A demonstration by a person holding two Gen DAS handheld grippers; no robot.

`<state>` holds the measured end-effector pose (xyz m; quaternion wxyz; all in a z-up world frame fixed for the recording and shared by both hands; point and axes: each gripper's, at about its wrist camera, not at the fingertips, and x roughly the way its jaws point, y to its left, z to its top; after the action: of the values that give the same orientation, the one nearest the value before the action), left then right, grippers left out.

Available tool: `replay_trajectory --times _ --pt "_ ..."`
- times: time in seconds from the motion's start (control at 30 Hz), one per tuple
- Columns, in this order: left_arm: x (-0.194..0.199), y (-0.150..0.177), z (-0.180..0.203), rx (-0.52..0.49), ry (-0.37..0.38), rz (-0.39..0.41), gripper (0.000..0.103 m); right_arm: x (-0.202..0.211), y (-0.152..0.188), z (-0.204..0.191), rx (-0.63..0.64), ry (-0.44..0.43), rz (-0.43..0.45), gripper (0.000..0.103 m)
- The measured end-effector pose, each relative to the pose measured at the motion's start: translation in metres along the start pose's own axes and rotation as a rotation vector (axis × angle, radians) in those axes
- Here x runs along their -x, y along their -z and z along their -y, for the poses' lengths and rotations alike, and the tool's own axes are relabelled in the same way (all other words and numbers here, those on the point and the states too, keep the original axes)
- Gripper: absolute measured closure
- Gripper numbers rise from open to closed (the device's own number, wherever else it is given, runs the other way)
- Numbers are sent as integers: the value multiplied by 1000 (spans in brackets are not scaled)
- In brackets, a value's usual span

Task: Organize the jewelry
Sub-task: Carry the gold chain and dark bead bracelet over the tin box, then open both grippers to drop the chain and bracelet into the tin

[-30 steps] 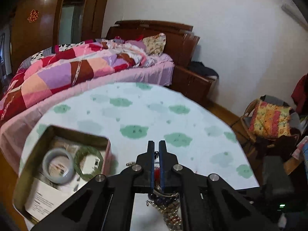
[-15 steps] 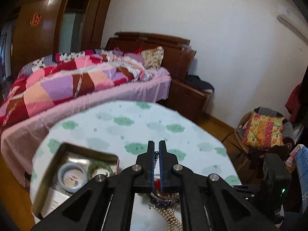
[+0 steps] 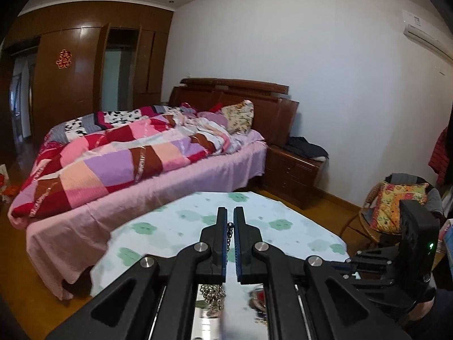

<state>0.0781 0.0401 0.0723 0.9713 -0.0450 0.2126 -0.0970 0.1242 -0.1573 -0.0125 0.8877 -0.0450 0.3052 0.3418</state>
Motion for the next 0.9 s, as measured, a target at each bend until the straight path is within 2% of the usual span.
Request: replay_trajectory --times 0.17,0.37,0.63,0.9 --pt "1 3 -28 28 -50 1 100 -19 -19 -23 49 -24 -3 92" --pt "-10 20 -57 70 -99 -37 100 -53 -28 -50 89 -58 -26 92" --pt "-29 48 -76 93 -128 -103 100 -104 -18 -72 106 -78 -102 92" --pt "-46 74 -84 101 -146 -172 100 -133 0 -76 89 -77 -176 92"
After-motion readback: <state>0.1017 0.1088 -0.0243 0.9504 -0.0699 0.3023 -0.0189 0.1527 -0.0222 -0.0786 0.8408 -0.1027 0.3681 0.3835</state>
